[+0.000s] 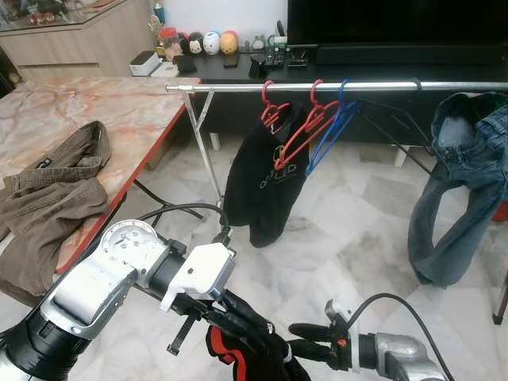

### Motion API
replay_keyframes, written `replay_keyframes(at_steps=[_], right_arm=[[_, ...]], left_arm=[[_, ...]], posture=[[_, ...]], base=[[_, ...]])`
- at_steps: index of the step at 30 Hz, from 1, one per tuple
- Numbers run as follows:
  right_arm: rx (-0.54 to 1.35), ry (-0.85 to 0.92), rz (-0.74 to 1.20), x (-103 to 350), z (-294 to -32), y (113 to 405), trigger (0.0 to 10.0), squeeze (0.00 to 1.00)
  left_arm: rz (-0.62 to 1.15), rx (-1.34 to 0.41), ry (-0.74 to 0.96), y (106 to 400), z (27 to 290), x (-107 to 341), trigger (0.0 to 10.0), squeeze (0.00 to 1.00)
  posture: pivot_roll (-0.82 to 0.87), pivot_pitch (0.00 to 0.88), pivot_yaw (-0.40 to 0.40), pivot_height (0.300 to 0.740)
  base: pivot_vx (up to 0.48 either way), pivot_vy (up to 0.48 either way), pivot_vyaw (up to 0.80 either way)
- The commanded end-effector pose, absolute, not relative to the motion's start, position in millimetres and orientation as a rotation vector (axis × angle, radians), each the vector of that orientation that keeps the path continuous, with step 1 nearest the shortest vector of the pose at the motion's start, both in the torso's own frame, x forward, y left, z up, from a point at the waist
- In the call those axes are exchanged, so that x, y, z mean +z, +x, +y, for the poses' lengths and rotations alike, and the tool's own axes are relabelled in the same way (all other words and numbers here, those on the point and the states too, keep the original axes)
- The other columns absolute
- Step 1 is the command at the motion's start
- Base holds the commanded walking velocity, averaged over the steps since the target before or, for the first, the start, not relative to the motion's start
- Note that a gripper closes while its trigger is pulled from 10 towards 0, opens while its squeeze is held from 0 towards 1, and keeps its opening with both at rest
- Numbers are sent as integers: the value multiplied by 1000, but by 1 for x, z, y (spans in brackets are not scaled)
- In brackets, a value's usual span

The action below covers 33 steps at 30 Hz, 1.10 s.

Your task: Hang hanger

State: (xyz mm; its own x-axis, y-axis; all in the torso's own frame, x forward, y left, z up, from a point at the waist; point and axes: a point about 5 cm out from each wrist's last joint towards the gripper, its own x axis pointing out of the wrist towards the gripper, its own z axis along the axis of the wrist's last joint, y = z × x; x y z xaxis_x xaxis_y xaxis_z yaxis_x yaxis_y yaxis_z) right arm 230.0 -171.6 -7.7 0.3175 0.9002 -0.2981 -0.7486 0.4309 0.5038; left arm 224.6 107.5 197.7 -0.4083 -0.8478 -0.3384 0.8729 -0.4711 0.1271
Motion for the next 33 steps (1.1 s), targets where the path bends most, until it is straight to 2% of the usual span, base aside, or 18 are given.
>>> replay_keyframes(at_steps=[1,14,15,33], right_arm=[[1097,302,555,-2,-173,236,10000,1000],[1212,380,520,8,-175,234,10000,1000],[1241,378,522,8,-174,231,10000,0],[1265,262,635,-8,-160,221,10000,0]], left_arm=[[63,-2032,441,223,108,203,10000,0],[67,-2036,442,223,109,203,10000,0],[66,-2036,442,223,108,203,10000,0],[58,-2034,442,223,107,205,10000,0]], posture=[[140,38,114,740],[139,42,118,740],[137,42,119,740],[146,41,119,740]], base=[[0,0,0],[0,0,0],[0,0,0],[0,0,0]])
